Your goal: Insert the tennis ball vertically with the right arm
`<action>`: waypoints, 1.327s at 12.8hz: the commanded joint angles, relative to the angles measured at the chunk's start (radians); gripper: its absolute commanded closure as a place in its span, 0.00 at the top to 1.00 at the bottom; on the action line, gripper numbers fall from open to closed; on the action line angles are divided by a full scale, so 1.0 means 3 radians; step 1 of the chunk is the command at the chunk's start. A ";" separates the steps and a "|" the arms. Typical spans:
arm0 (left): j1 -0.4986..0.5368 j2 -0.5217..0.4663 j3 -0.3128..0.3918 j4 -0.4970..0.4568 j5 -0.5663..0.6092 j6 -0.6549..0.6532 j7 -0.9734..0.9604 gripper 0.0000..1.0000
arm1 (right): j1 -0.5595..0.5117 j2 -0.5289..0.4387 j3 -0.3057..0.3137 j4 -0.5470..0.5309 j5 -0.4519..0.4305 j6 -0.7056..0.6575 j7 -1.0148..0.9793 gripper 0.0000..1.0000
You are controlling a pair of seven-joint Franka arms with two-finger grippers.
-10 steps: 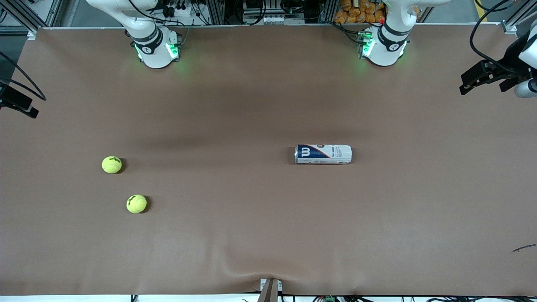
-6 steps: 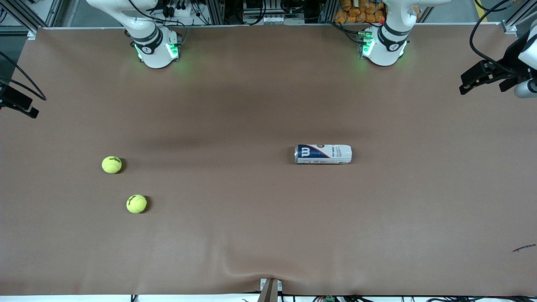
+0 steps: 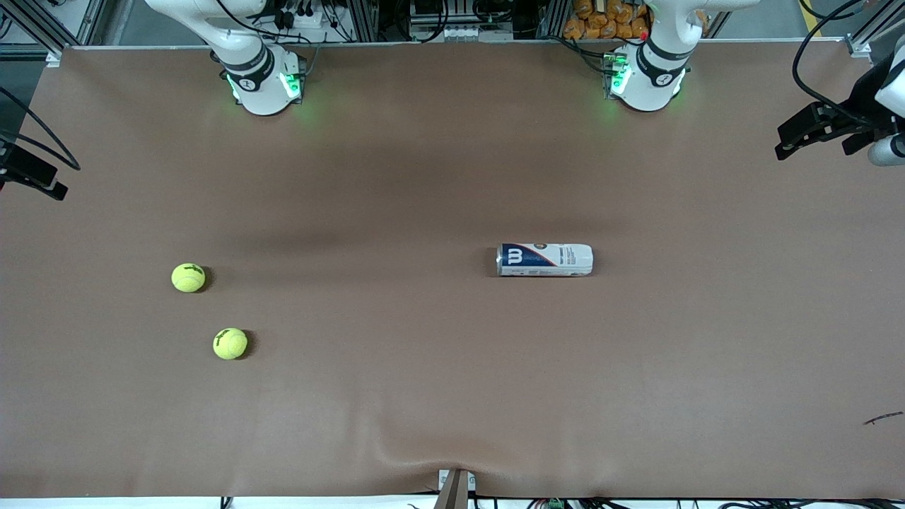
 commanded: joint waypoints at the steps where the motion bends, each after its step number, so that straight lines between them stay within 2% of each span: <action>1: 0.0014 0.0030 -0.0001 0.0057 0.0015 -0.0068 0.0055 1.00 | -0.0052 0.0017 0.0027 0.0049 0.0040 -0.0011 0.0019 1.00; 17: 0.0009 0.0056 -0.0016 0.0041 0.0020 -0.0073 0.0024 1.00 | 0.0050 0.0114 0.0037 0.0049 0.0035 -0.0006 0.0008 1.00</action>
